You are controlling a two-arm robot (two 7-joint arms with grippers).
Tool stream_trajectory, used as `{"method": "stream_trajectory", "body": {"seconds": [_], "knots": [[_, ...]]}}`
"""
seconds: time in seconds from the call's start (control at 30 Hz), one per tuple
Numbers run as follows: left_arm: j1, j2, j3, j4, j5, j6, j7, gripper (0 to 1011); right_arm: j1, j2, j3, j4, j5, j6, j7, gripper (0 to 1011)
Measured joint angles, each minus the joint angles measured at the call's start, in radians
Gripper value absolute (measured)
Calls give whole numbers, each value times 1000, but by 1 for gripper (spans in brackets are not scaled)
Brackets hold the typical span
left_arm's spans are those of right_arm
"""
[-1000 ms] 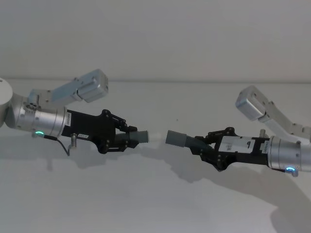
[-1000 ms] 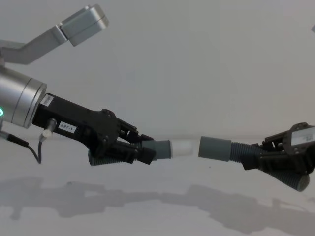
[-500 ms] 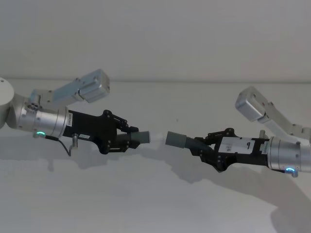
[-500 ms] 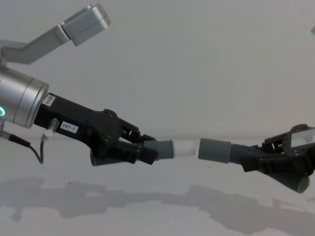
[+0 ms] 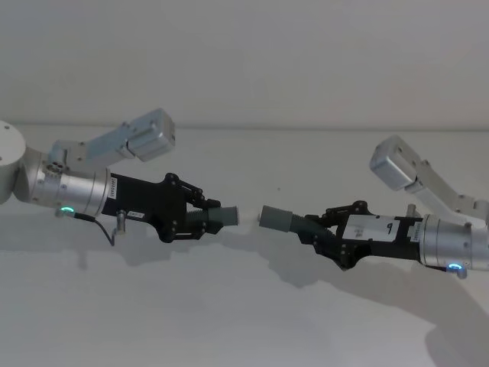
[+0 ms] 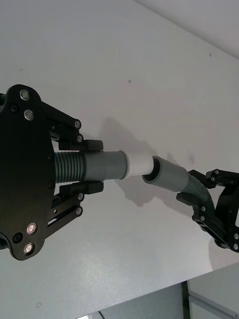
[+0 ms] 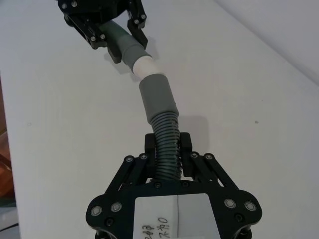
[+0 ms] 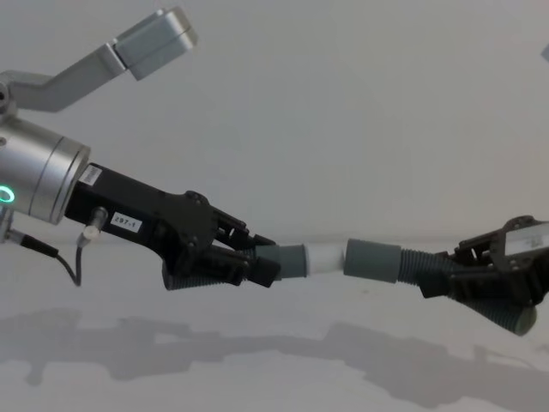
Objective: Use both hands to pick up one end of the pipe from the table, align the ends, and insert them.
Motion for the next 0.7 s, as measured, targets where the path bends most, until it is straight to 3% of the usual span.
{"method": "stream_trajectory", "body": {"seconds": [0.7], "knots": [[-10,2,15,2,-19,-1,-4,351,13,-11,-18,12,18,-12,-6,274]]}}
